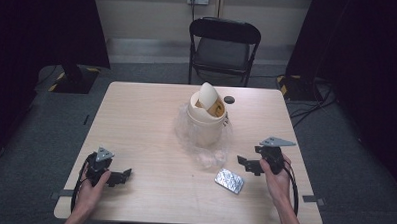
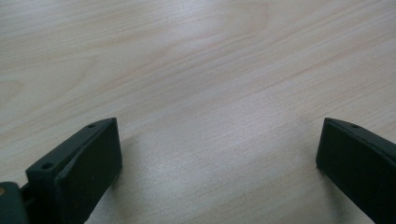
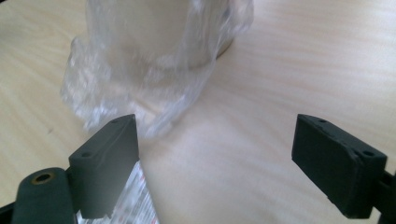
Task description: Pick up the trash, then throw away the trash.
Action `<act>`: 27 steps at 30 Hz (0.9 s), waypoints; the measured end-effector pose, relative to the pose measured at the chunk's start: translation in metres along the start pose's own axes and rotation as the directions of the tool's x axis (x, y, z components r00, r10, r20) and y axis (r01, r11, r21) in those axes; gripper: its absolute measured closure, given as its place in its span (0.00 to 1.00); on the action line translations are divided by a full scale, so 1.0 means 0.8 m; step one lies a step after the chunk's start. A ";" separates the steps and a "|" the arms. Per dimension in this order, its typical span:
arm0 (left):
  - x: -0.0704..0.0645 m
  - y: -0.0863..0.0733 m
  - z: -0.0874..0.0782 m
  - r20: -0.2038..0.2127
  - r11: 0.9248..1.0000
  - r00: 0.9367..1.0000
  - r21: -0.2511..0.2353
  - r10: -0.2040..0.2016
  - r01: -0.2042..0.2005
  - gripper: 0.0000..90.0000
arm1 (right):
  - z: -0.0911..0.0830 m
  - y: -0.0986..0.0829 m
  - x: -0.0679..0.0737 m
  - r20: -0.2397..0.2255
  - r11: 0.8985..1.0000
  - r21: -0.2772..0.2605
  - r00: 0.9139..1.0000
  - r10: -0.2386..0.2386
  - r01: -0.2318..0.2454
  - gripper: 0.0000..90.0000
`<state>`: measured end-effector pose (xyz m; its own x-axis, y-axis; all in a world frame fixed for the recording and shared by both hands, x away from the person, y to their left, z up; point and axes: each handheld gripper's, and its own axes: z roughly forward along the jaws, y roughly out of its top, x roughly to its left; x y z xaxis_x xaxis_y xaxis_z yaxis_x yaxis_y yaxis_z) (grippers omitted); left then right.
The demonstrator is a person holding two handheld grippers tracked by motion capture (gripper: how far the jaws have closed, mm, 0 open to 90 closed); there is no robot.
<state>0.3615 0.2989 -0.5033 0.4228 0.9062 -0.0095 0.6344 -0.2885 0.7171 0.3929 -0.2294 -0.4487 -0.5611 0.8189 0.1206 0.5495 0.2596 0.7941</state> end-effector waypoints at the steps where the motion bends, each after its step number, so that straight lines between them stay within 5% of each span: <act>1: 0.000 0.000 0.000 0.000 1.000 1.000 0.000 0.000 0.000 0.00 | -0.002 -0.004 0.001 -0.002 1.000 0.000 1.000 0.001 -0.001 0.16; 15: 0.000 0.000 0.000 0.000 1.000 1.000 0.000 0.000 0.000 0.00 | -0.003 -0.060 0.040 -0.104 0.991 0.101 0.992 -0.077 0.087 0.18; 22: 0.000 0.000 0.000 0.000 1.000 1.000 0.000 0.000 0.000 0.00 | 0.000 -0.067 0.046 -0.132 0.990 0.105 0.988 -0.078 0.093 0.22; 27: 0.000 0.000 0.000 0.000 1.000 1.000 -0.001 -0.001 0.001 0.00 | 0.004 -0.070 0.053 -0.138 0.982 0.114 0.982 -0.132 0.149 0.24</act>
<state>0.3616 0.2988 -0.5033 0.4223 0.9064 -0.0099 0.6343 -0.2877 0.7176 0.3400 -0.2075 -0.4899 -0.7090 0.6987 0.0954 0.5271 0.4352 0.7300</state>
